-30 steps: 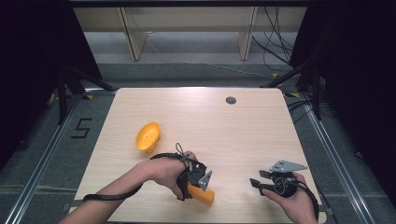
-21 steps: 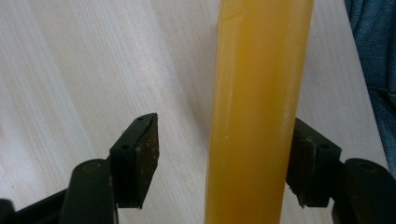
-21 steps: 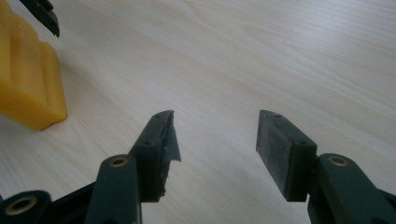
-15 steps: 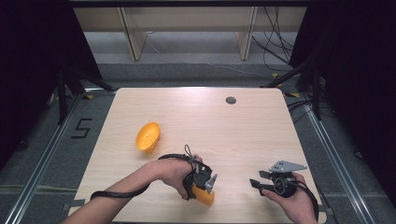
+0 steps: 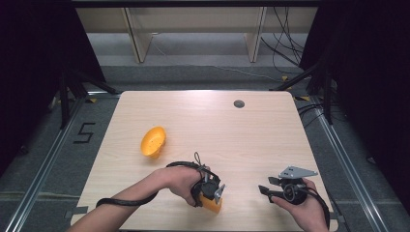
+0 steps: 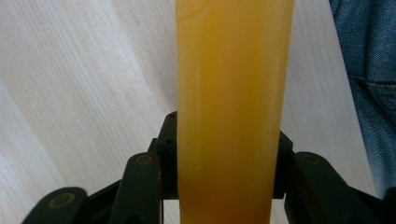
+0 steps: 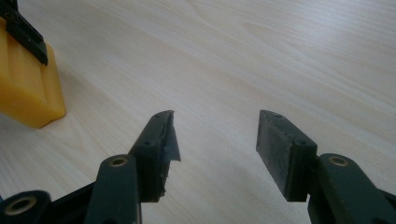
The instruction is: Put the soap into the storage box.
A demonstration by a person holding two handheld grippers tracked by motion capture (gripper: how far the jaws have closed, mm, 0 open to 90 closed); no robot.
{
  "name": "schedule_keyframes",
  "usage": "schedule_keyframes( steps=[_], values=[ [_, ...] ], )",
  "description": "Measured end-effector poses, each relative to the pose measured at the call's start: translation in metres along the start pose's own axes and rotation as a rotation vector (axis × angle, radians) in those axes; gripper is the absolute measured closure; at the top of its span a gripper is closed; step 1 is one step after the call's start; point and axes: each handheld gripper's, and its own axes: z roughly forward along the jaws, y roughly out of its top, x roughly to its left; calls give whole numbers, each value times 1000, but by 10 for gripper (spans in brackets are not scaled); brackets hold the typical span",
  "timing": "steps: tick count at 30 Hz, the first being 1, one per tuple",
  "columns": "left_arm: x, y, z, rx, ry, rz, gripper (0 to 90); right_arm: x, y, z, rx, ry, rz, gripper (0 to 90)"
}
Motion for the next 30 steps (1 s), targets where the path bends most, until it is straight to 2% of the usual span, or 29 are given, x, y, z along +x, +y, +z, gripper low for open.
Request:
schedule_keyframes(
  steps=[2,3,4,5,7,9,11,12,13,14,15,16,17,18,19,20,21,22,23,24,27,30],
  values=[
    [-2,-1,0,-14,-4,-36,602,0,0,0,-1,0,1,470],
    [-2,-1,0,-9,0,-42,602,-1,0,-1,-1,-10,-5,470],
    [-1,-2,-2,15,3,-28,602,-1,0,-1,-1,-10,-5,470],
    [-4,-3,-1,-14,-4,-85,603,0,0,-1,-1,-10,-4,470],
    [-5,-6,-2,-31,14,-141,603,0,0,0,-1,-10,-4,470],
    [-4,-8,-5,-18,24,-150,603,0,0,-1,-1,-9,-2,470],
    [-5,-11,-7,-49,34,-234,603,0,0,-1,-2,-9,-1,470],
    [-5,-13,-8,-72,30,-304,603,0,0,-1,2,-9,4,470],
    [-5,-15,-8,-108,38,-389,603,0,0,0,-2,-10,-2,470],
    [-6,-17,-9,-125,53,-456,603,0,0,-1,-2,-10,-2,469],
    [-6,-18,-10,-127,67,-496,603,0,0,-1,-2,-10,-2,469],
    [-7,-21,-12,-106,82,-557,603,0,0,-1,-2,-10,-2,469],
    [-8,-22,-14,-102,81,-652,603,2,0,-1,7,-1,29,469],
    [-9,-23,-17,-127,85,-787,604,1,0,-1,9,-4,30,469],
    [-8,-28,-19,-194,77,-928,604,1,0,0,6,-6,30,469],
    [-8,-31,-21,-228,52,-1037,605,0,0,-1,2,-13,6,469],
    [-8,-33,-24,-198,49,-1051,605,0,0,0,1,-13,4,469],
    [-10,-33,-26,-166,68,-1060,605,0,0,0,-1,-5,2,468],
    [-12,-33,-28,-144,125,-1067,605,0,0,0,0,-14,-2,468],
    [-13,-34,-28,-135,151,-1077,605,0,0,0,0,-14,-2,468],
    [-15,-36,-30,-134,155,-1116,605,0,0,0,1,-15,5,468],
    [-16,-37,-32,-138,136,-1147,604,0,0,0,6,-10,17,468]
  ],
)
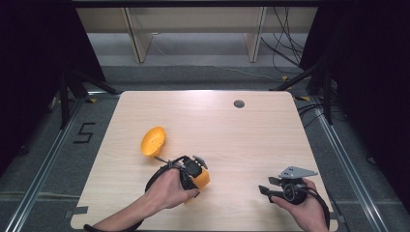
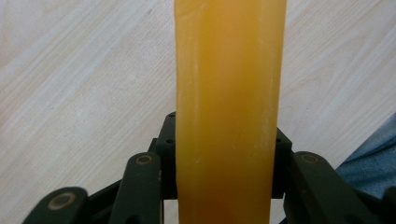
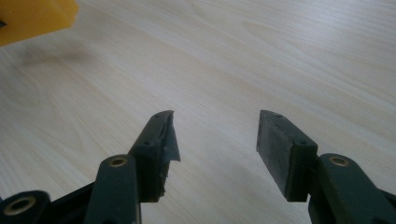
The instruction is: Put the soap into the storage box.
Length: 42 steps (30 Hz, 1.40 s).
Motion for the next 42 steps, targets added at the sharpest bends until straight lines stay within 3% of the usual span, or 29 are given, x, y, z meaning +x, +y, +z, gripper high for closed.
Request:
schedule_keyframes(
  steps=[1,4,5,7,14,15,16,17,19,20,21,23,24,25,27,39,42],
  values=[
    [1,0,-1,4,-3,-8,604,2,0,-1,5,2,28,468],
    [4,-1,-4,6,-6,-39,605,-1,0,0,-9,5,-9,468],
    [5,-2,-4,-13,-17,-92,605,0,0,0,-13,7,1,468],
    [8,-2,-7,-2,-22,-102,605,0,0,0,-14,9,2,468],
    [26,-6,-14,-34,-11,-164,605,0,0,-1,-15,3,-6,468],
    [27,-7,-15,-42,-23,-206,605,0,0,-1,-15,3,-5,468],
    [35,-8,-17,-46,-8,-192,605,0,0,-1,-16,4,-5,468],
    [35,-8,-17,-46,-8,-192,605,0,0,-1,-16,4,-5,468],
    [40,-9,-19,-51,-1,-209,605,0,0,0,-22,18,-4,468],
    [42,-11,-20,-50,-9,-238,605,0,0,0,-27,7,-3,468],
    [45,-11,-21,-50,1,-218,605,0,0,0,-27,7,-3,468],
    [49,-12,-23,-61,-11,-260,605,0,1,-2,-20,-6,-2,467],
    [52,-13,-24,-67,0,-256,605,0,1,-2,-20,-5,-2,467],
    [52,-13,-25,-77,-7,-284,605,0,1,-1,-20,-5,-3,467],
    [55,-14,-26,-91,2,-300,605,0,1,-2,-20,-5,-3,467],
    [74,-15,-32,-75,3,-331,605,0,1,-2,-21,-5,-2,466],
    [78,-15,-34,-80,20,-343,605,0,0,-2,-21,-4,-2,465]
  ],
)
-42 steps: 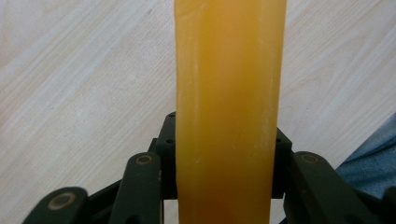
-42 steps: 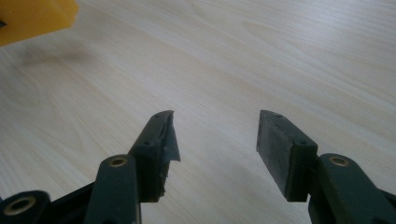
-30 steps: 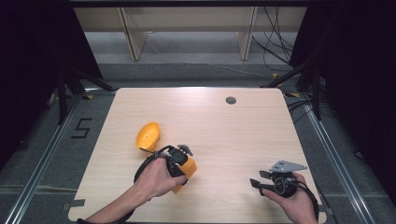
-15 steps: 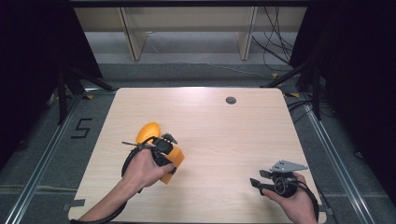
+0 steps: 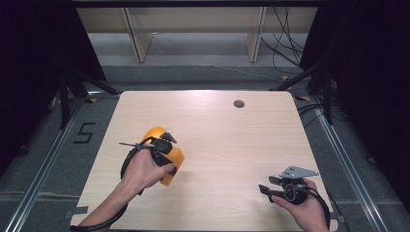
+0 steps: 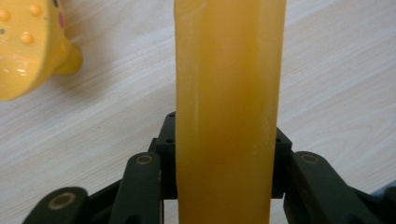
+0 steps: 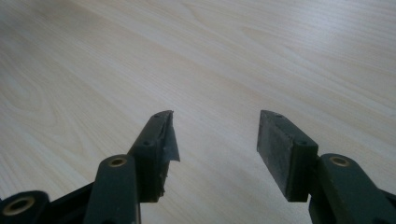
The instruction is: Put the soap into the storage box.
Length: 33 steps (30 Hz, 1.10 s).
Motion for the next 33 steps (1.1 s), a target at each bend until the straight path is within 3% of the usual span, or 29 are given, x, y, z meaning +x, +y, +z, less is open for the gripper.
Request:
schedule_keyframes(
  steps=[2,6,12,13,14,20,22,32,33],
  values=[
    [2,0,-1,0,-1,-15,605,0,0,0,-2,2,1,465],
    [11,3,-3,-5,-5,10,605,0,0,0,0,0,0,465],
    [21,6,-8,-14,2,-21,605,0,0,0,1,0,0,465],
    [23,7,-11,-9,33,-24,605,0,0,0,1,1,0,465],
    [22,7,-11,-7,25,-68,605,0,0,0,-2,3,2,465],
    [29,9,-14,-10,29,-102,605,0,0,0,1,0,0,464],
    [33,10,-16,-8,32,-92,605,0,0,0,0,0,1,465],
    [44,13,-22,-21,36,-125,605,0,0,0,1,0,2,464],
    [45,13,-22,-28,40,-127,605,3,0,0,14,10,40,464]
  ],
)
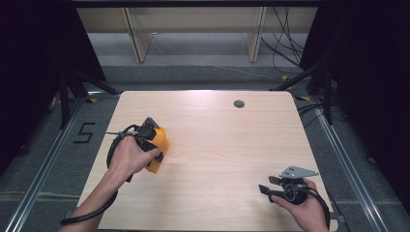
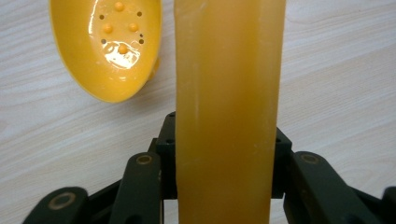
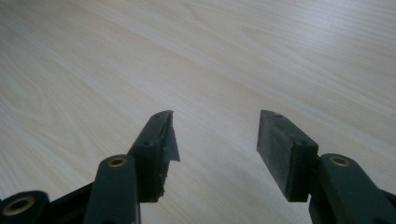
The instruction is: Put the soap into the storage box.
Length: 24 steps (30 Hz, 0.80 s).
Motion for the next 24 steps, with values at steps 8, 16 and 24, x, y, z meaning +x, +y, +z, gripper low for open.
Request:
schedule_keyframes(
  steps=[8,16,24],
  values=[
    [6,5,-2,10,11,-30,605,-1,0,1,-13,6,-15,464],
    [16,11,-1,23,33,-6,605,0,0,1,-8,9,-3,463],
    [23,17,2,18,45,-22,605,-3,0,2,-16,7,-28,463]
  ],
)
